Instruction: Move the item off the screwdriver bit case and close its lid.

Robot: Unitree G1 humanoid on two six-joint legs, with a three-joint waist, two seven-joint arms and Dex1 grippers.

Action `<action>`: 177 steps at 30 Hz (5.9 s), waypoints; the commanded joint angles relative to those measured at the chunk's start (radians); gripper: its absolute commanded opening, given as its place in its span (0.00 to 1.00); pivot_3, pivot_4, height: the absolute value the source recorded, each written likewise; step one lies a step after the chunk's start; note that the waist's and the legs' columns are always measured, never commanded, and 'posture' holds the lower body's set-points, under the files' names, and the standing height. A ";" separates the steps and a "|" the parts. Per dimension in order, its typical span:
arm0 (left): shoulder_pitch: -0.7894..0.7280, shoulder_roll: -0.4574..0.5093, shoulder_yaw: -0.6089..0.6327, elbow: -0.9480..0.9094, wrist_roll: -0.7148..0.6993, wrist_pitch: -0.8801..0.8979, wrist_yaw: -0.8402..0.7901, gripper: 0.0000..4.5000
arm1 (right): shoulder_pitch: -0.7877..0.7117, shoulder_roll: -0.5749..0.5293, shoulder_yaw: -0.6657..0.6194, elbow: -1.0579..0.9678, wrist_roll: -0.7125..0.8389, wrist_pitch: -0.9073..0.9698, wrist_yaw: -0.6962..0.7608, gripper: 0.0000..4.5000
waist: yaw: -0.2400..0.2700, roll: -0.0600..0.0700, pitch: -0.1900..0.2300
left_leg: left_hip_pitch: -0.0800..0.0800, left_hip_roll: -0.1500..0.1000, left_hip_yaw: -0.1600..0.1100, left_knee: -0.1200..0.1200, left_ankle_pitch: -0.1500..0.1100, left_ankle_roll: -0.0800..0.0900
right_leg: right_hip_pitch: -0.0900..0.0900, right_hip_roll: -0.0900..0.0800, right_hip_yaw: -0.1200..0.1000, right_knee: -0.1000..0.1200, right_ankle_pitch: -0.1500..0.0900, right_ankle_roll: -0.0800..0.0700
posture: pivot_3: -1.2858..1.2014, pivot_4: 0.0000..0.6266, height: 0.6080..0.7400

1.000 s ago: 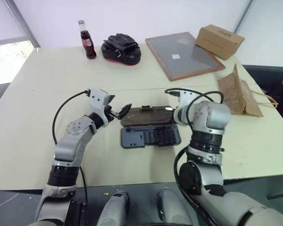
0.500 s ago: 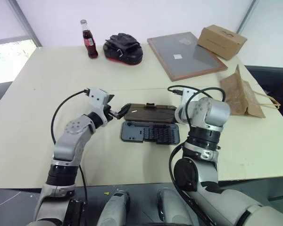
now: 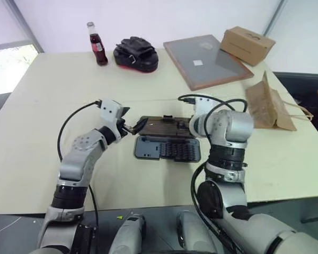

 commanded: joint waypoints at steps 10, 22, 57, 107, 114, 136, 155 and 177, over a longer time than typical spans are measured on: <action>0.012 0.184 -0.005 -0.148 -0.155 0.106 -0.267 1.00 | 0.051 -0.345 0.236 -0.037 0.154 -0.470 0.380 0.99 | -0.004 0.000 0.001 | 0.000 0.000 0.001 -0.001 0.000 0.000 | 0.000 0.001 0.000 0.000 0.000 0.000 | 0.52 0.24 1.00; 0.068 0.263 -0.112 -0.096 -0.068 0.015 -0.411 1.00 | 0.033 -0.442 0.335 0.130 0.119 -0.736 0.497 0.99 | 0.001 0.000 0.001 | 0.000 0.001 0.001 -0.001 0.000 0.000 | 0.000 0.000 0.000 -0.001 0.000 0.000 | 0.52 0.24 1.00; 0.051 0.171 -0.203 0.140 0.069 -0.151 -0.473 0.02 | -0.324 -0.436 0.527 1.131 -0.113 -1.367 0.965 1.00 | -0.002 0.000 0.002 | 0.000 0.000 0.001 -0.001 0.000 0.000 | 0.000 0.000 0.000 -0.001 0.000 0.000 | 0.52 0.24 1.00; 0.081 0.161 -0.178 0.082 0.085 -0.163 -0.411 0.00 | -0.298 -0.336 0.518 1.360 -0.289 -1.505 0.951 0.13 | -0.008 0.000 0.001 | 0.017 0.000 0.000 -0.002 0.000 0.000 | 0.016 0.001 0.001 -0.001 -0.001 0.000 | 0.52 0.24 1.00; 0.087 0.165 -0.176 0.070 0.084 -0.161 -0.400 0.00 | -0.320 -0.316 0.513 1.392 -0.307 -1.501 0.911 0.40 | -0.010 0.000 0.001 | 0.017 0.000 0.000 -0.002 0.000 0.000 | 0.016 0.001 0.001 -0.001 -0.001 0.000 | 0.52 0.24 1.00; 0.099 0.168 -0.154 0.022 0.075 -0.158 -0.350 0.00 | -0.297 -0.308 0.548 1.422 -0.368 -1.521 0.932 0.00 | -0.026 -0.001 -0.001 | 0.018 0.001 -0.001 -0.003 0.000 0.000 | 0.017 0.002 0.000 -0.001 -0.001 -0.001 | 0.52 0.24 1.00; -0.192 0.130 0.131 0.273 -0.007 -0.135 -0.153 0.00 | -0.340 -0.363 0.631 1.159 -0.456 -1.780 0.864 0.00 | -0.027 -0.001 0.001 | 0.015 0.001 -0.001 -0.002 0.000 -0.001 | 0.014 0.003 0.001 0.000 -0.001 0.000 | 0.52 0.24 1.00; -0.368 0.136 0.064 0.936 0.112 -0.286 -0.367 0.00 | 0.060 -0.470 0.616 0.102 -0.458 -1.300 0.967 0.00 | -0.023 -0.001 0.001 | 0.007 0.000 0.001 -0.001 0.001 -0.001 | 0.004 0.002 0.001 0.000 0.000 0.000 | 0.52 0.24 1.00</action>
